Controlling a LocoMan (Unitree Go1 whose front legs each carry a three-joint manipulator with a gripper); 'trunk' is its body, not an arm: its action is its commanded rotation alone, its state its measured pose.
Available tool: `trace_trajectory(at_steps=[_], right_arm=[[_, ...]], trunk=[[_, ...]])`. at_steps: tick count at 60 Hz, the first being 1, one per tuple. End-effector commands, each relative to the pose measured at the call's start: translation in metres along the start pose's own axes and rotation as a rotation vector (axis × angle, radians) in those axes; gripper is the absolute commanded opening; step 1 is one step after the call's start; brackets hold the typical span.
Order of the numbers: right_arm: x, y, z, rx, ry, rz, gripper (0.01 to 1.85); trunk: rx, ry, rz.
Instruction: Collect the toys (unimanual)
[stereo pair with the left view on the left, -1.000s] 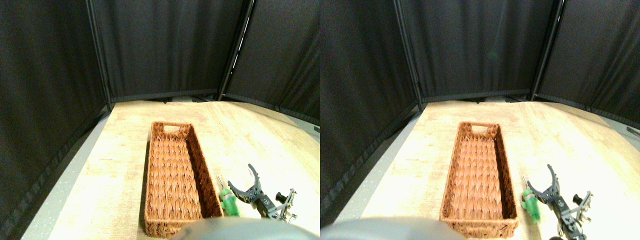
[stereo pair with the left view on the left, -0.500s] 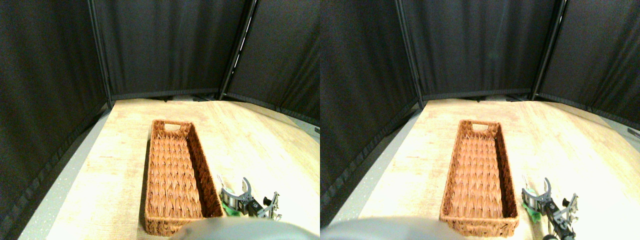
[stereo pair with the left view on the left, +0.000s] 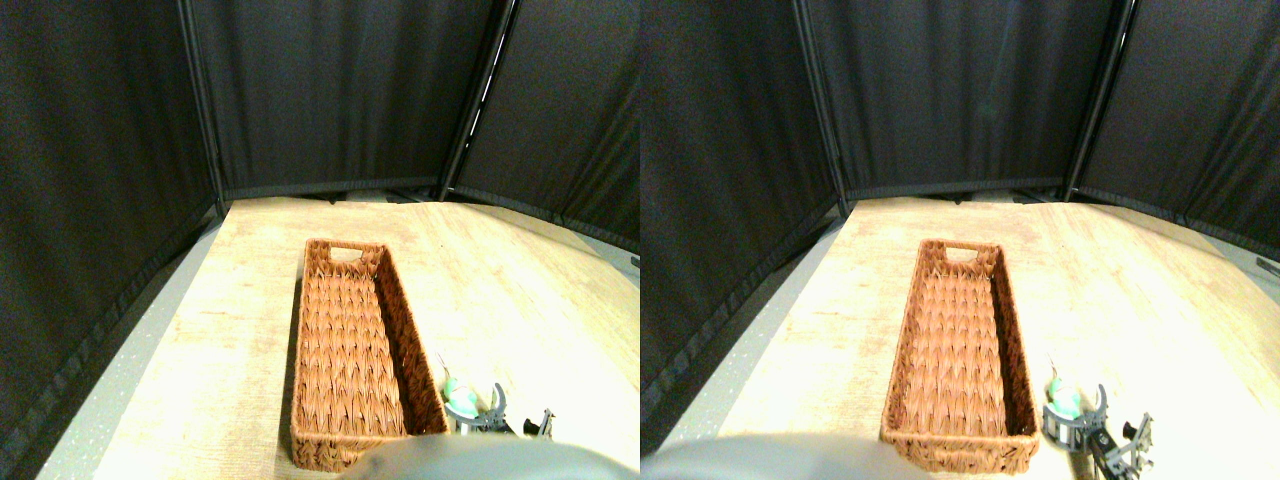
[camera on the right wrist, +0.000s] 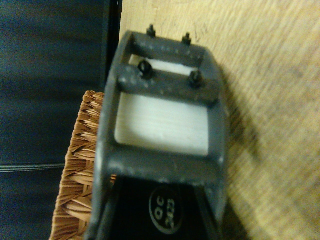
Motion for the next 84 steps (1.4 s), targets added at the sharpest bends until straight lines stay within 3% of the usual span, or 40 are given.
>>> trace_trajectory(at_steps=[1,7,13,15,18,21,32,40,46,55,64,69,84], right_arm=[[0.005,0.000,0.002,0.001,-0.022,0.031,1.04],[0.006,-0.003,0.002,0.012,-0.063,0.016,1.00],[0.005,-0.003,0.000,0.006,-0.095,0.020,0.76],[0.003,-0.002,-0.001,-0.023,-0.133,0.029,0.57],[0.003,-0.002,-0.001,-0.094,-0.211,0.068,0.08],[0.002,-0.001,-0.002,-0.108,-0.250,0.070,0.06],[0.001,0.008,0.003,-0.140,-0.277,0.077,0.06],[0.002,0.014,0.007,-0.149,-0.268,0.106,0.06],[0.000,0.020,0.008,-0.061,-0.282,0.104,0.06],[0.000,0.035,0.013,-0.126,-0.278,0.147,0.06],[0.000,0.063,0.016,-0.169,-0.295,0.196,0.06],[-0.001,0.082,0.016,-0.254,-0.304,0.209,0.06],[0.001,0.116,0.012,-0.300,-0.241,0.229,0.06]], trunk=[[-0.014,0.025,0.011],[-0.013,0.028,0.010],[-0.014,0.028,0.008],[-0.014,0.028,0.008],[-0.015,0.027,0.009],[-0.014,0.028,0.008],[-0.013,0.025,0.005],[-0.012,0.025,-0.002],[-0.012,0.021,-0.007],[-0.013,0.017,-0.014],[-0.017,0.015,-0.016],[-0.025,0.005,-0.015],[-0.054,-0.004,0.009]])
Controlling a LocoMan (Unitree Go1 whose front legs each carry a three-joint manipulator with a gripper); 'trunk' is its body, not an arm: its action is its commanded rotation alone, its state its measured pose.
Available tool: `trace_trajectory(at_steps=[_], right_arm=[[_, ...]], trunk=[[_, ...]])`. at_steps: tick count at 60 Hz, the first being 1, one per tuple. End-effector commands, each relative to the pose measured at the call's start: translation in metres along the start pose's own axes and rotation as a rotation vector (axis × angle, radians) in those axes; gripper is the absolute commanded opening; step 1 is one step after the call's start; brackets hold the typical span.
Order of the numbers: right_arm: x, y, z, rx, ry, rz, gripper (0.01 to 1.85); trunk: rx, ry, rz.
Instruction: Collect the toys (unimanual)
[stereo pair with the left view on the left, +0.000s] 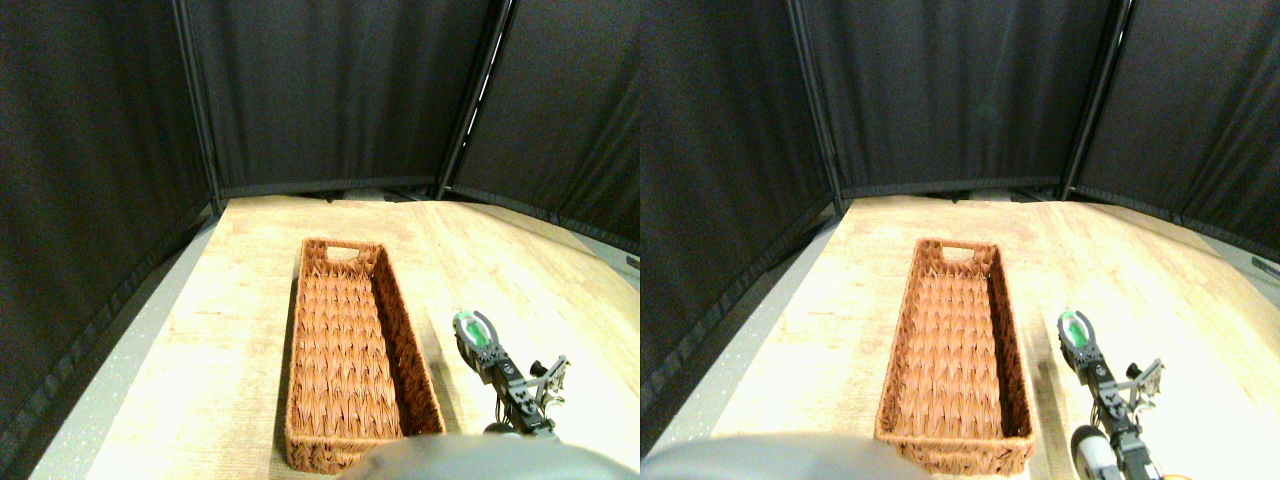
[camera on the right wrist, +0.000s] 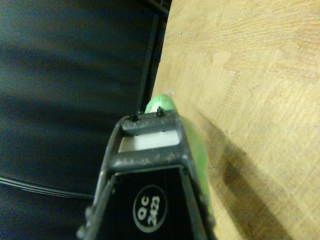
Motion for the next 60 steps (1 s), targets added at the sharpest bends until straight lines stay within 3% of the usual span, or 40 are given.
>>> trace_trajectory(at_steps=[1,8,14,17,20,41,60], right_arm=[[0.002,0.014,0.004,0.011,0.010,0.044,0.06],[0.005,0.028,0.003,-0.019,0.029,0.102,0.06],[0.008,0.041,0.003,-0.021,0.050,0.076,0.06],[0.011,0.049,0.001,-0.015,0.095,0.105,0.06],[0.011,0.054,-0.002,-0.037,0.093,0.107,0.06],[0.023,0.082,-0.039,-0.015,0.194,0.142,0.06],[0.030,0.099,-0.080,0.007,0.337,0.146,0.06]], trunk=[[-0.037,-0.005,0.013],[-0.061,-0.014,0.035],[-0.083,-0.020,0.051],[-0.098,-0.027,0.062],[-0.112,-0.031,0.075],[-0.198,-0.044,0.173],[-0.252,-0.049,0.226]])
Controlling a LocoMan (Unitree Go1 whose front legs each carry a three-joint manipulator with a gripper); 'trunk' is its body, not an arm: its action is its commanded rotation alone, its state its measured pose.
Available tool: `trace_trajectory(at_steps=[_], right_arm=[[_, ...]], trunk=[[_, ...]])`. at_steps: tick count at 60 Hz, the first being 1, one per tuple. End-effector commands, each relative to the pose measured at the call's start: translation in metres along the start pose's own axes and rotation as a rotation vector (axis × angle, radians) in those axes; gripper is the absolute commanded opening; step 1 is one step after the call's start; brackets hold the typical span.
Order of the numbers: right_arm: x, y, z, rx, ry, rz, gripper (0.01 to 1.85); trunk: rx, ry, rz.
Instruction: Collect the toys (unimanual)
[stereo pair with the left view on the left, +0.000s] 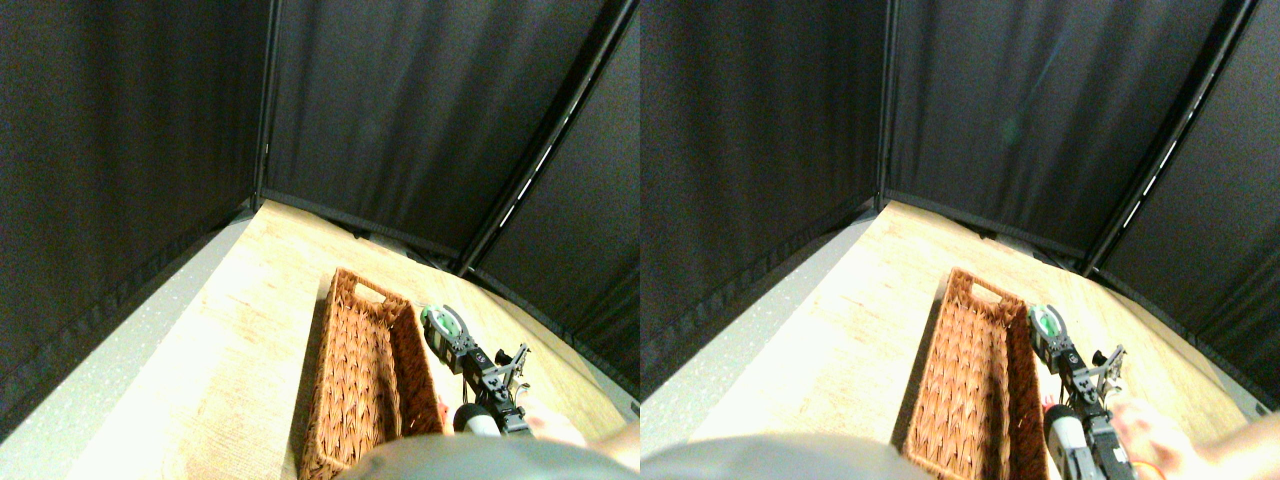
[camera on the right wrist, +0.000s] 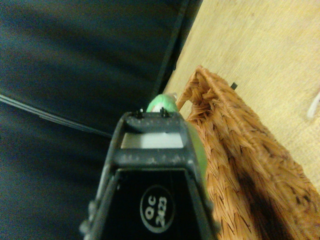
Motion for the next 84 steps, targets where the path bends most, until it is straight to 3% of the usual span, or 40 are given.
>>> trace_trajectory(at_steps=[1,10,17,23,25,26,28,31,32,35,50,55,60,66,70,78,84], right_arm=[[0.005,0.003,-0.005,-0.003,0.013,0.036,0.06],[0.016,0.002,-0.023,-0.008,0.043,0.025,0.06],[0.017,0.003,-0.033,0.045,0.036,-0.002,0.06],[0.017,0.004,-0.036,0.059,0.075,-0.012,0.08],[0.015,0.004,-0.036,0.045,0.113,-0.027,0.45],[0.015,0.004,-0.036,0.045,0.113,-0.027,0.45],[0.013,0.005,-0.036,0.025,0.124,-0.063,0.87],[0.012,0.004,-0.034,0.002,0.151,-0.070,1.33],[0.012,0.004,-0.034,0.002,0.151,-0.070,1.33],[0.010,0.004,-0.032,0.008,0.163,-0.073,1.58],[0.001,-0.003,-0.011,-0.020,0.088,-0.037,1.49],[-0.004,-0.006,0.004,-0.021,-0.016,-0.040,1.25],[-0.013,-0.015,0.035,-0.011,-0.131,-0.045,0.99],[-0.023,-0.024,0.057,-0.003,-0.224,-0.064,0.91],[-0.034,-0.033,0.074,-0.028,-0.325,-0.092,0.89],[-0.048,-0.050,0.091,-0.070,-0.382,-0.083,0.72],[-0.056,-0.061,0.095,-0.050,-0.410,-0.097,0.71]], trunk=[[-0.027,0.015,0.056],[-0.040,0.018,0.074],[-0.041,0.018,0.077],[-0.038,0.019,0.073],[-0.036,0.020,0.072],[-0.034,0.021,0.071],[-0.032,0.020,0.070],[-0.024,0.021,0.066],[-0.023,0.021,0.064],[-0.019,0.021,0.059],[0.024,0.024,0.015],[0.048,0.030,-0.012],[0.077,0.036,-0.044],[0.116,0.049,-0.089],[0.136,0.055,-0.112],[0.175,0.068,-0.153],[0.194,0.076,-0.173]])
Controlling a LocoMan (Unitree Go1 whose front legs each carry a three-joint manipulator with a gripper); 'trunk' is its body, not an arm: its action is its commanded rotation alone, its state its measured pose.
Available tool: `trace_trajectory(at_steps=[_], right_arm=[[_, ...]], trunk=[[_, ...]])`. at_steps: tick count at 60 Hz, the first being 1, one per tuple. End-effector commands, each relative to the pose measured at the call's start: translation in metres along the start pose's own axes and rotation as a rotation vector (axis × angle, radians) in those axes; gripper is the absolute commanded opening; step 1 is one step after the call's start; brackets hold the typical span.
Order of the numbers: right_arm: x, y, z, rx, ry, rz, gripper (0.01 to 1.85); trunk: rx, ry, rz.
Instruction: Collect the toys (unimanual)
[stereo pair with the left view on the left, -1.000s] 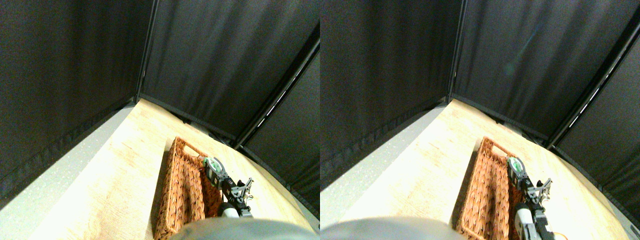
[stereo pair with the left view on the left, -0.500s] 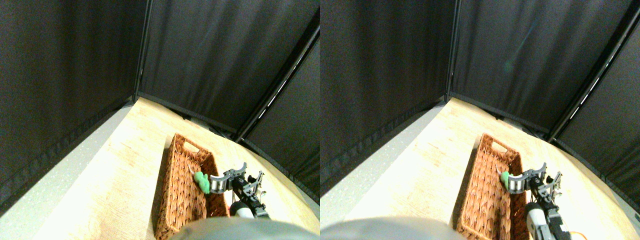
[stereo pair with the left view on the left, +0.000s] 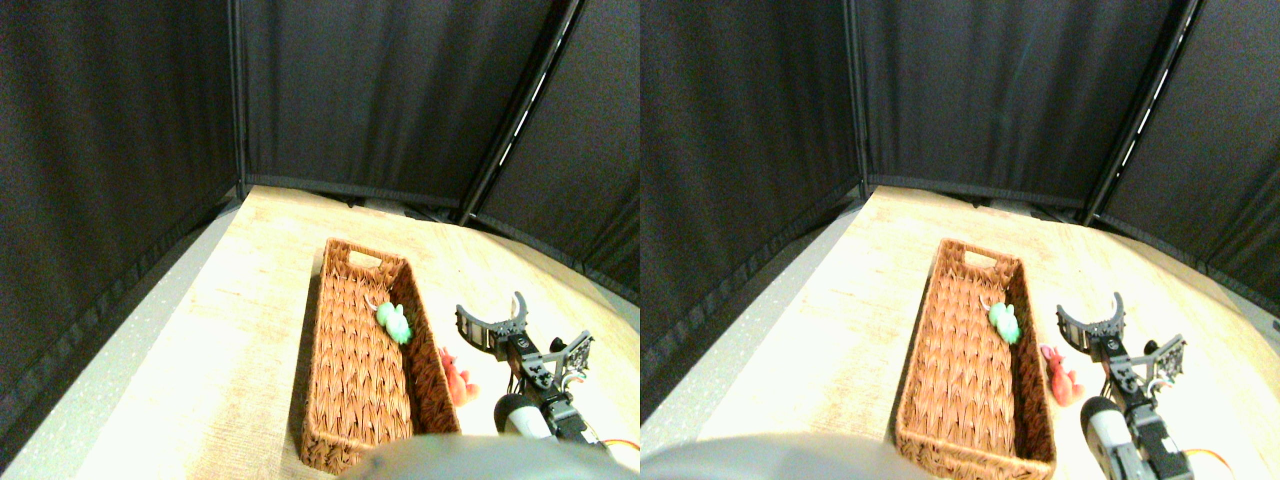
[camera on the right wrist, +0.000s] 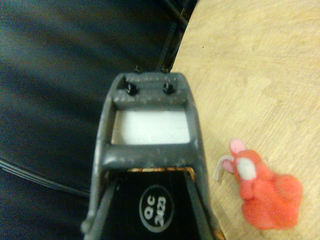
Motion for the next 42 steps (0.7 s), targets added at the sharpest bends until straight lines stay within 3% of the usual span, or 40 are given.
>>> trace_trajectory(at_steps=[1,10,12,20,42], right_arm=[[0.001,-0.011,0.026,0.023,-0.035,0.027,0.71],[-0.005,-0.031,0.029,0.036,-0.047,-0.020,0.70],[-0.006,-0.037,0.026,0.125,-0.036,-0.032,0.73],[-0.009,-0.055,0.015,0.099,-0.037,-0.082,0.80],[0.002,-0.088,-0.019,0.285,0.108,-0.192,1.06]], trunk=[[0.039,0.004,-0.082],[0.056,0.015,-0.099],[0.055,0.014,-0.099],[0.053,0.019,-0.091],[0.018,0.018,-0.048]])
